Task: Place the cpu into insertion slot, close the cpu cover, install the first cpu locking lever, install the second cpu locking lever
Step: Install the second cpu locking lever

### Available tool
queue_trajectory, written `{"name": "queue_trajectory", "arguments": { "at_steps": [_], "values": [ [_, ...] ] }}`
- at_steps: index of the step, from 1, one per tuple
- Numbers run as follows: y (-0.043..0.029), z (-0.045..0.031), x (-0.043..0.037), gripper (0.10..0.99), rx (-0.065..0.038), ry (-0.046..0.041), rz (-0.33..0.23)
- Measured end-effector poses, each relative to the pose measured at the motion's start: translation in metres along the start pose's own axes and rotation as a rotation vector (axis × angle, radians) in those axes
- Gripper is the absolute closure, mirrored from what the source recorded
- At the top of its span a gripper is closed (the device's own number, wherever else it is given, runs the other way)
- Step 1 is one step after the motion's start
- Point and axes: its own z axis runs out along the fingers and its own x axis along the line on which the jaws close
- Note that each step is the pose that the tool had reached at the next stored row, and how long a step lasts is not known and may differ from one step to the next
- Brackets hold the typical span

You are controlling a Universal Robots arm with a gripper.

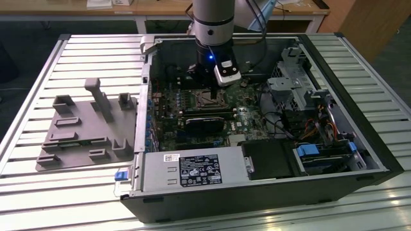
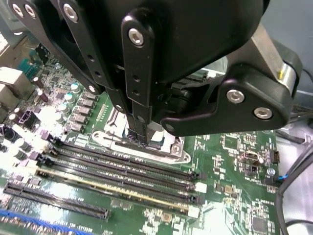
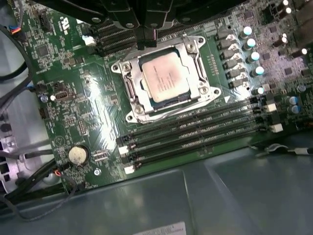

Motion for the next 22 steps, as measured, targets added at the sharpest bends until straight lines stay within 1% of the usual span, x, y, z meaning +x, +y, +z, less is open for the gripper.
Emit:
{"name": "queue_trajectory", "arguments": {
  "at_steps": [5, 8, 14, 19, 22],
  "values": [
    [-0.0062, 0.0001, -0.0022, 0.984, -0.001, 0.0003, 0.0],
    [-0.0094, 0.0012, -0.0031, 0.984, -0.008, 0.0025, 0.001],
    [-0.0118, 0.0042, -0.0011, 0.984, -0.02, 0.0065, -0.011],
    [-0.0134, 0.0065, 0.002, 0.984, -0.026, 0.0086, -0.019],
    [-0.0144, 0.0086, 0.0026, 0.984, -0.035, 0.0114, -0.019]
  ]
}}
